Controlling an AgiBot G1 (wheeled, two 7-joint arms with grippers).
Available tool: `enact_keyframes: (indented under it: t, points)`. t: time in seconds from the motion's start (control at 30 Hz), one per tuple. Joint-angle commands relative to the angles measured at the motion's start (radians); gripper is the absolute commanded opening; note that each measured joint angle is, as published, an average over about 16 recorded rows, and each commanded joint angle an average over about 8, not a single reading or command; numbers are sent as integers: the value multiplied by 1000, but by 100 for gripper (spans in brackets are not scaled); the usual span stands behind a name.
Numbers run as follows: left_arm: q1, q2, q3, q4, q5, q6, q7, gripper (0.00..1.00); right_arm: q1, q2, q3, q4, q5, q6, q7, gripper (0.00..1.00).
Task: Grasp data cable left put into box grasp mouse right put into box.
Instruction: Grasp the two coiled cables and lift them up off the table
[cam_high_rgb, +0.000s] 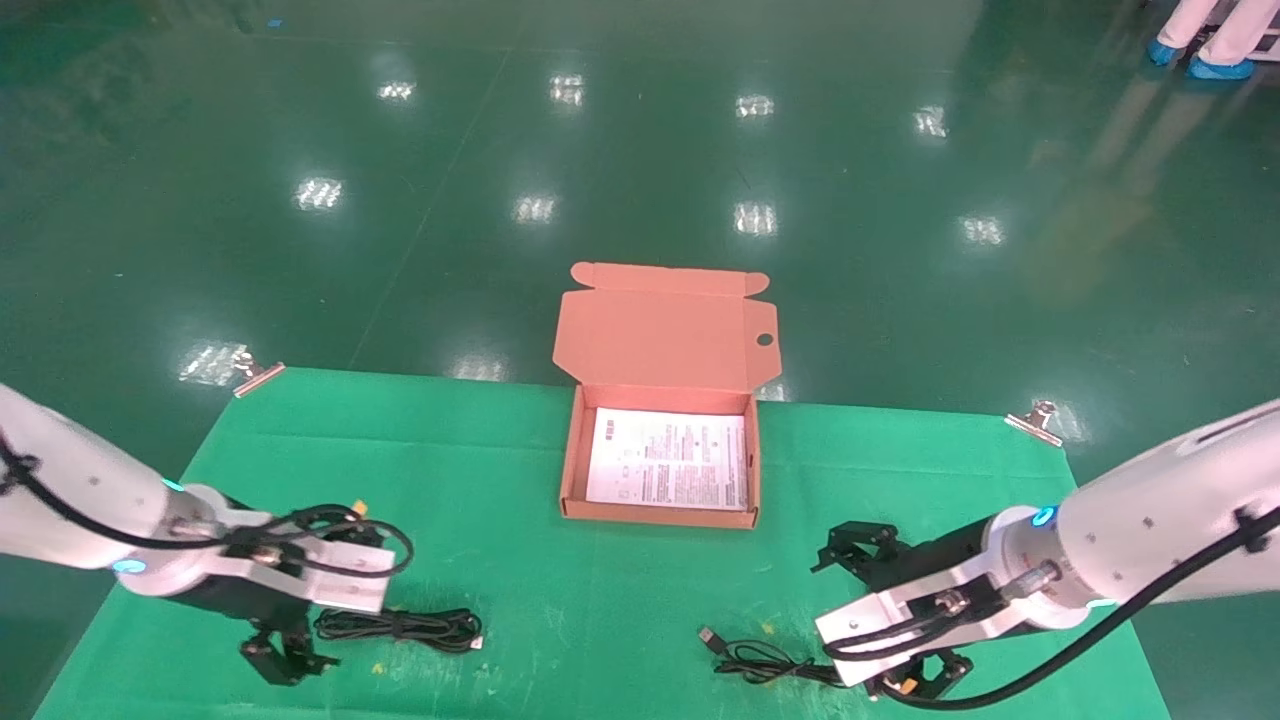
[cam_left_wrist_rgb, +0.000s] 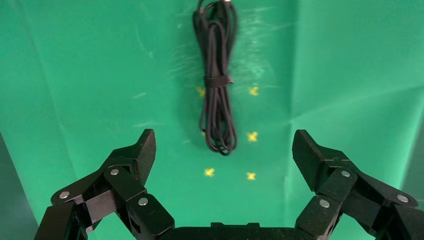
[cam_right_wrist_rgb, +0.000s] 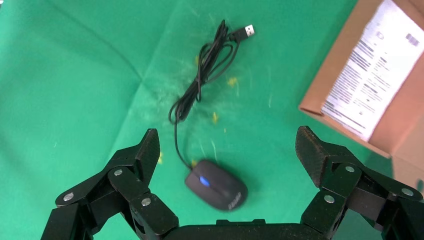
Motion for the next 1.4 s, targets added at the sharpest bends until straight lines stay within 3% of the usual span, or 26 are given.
enact_keyframes:
  t: [0.03,0.3,0.53,1.03,1.07,1.1,1.3,1.33,1.37,1.4]
  points:
    - [11,22,14,26,38,-29,-7,100,-19,-20,-13,-8,-39,31,23,100]
    - [29,106,8,225,53,-141,-4,100,-86,-70,-11,-101,-81,151,82,100]
    - [21,169,-14,441,2,-174,46,100,-102,-127,-3,-234,-64,196,99,100]
    - [-28,273,9,748,28,-234,205,100,-113,-237,-34,-494,-85,270,-29,100]
    - [-30,278,11,762,31,-239,210,95,-114,-242,-36,-504,-87,275,-36,100]
    - [-32,281,13,776,35,-243,213,82,-114,-246,-37,-514,-89,281,-43,100]
    - [-41,291,16,842,44,-263,216,7,-116,-261,-42,-555,-97,303,-67,25]
    - [-42,292,16,849,44,-265,216,0,-116,-262,-42,-558,-97,306,-69,13]
    - [-43,292,15,854,44,-266,216,0,-116,-263,-42,-561,-97,307,-70,1]
    - [-44,293,15,857,44,-267,216,0,-117,-264,-42,-563,-97,308,-71,0]
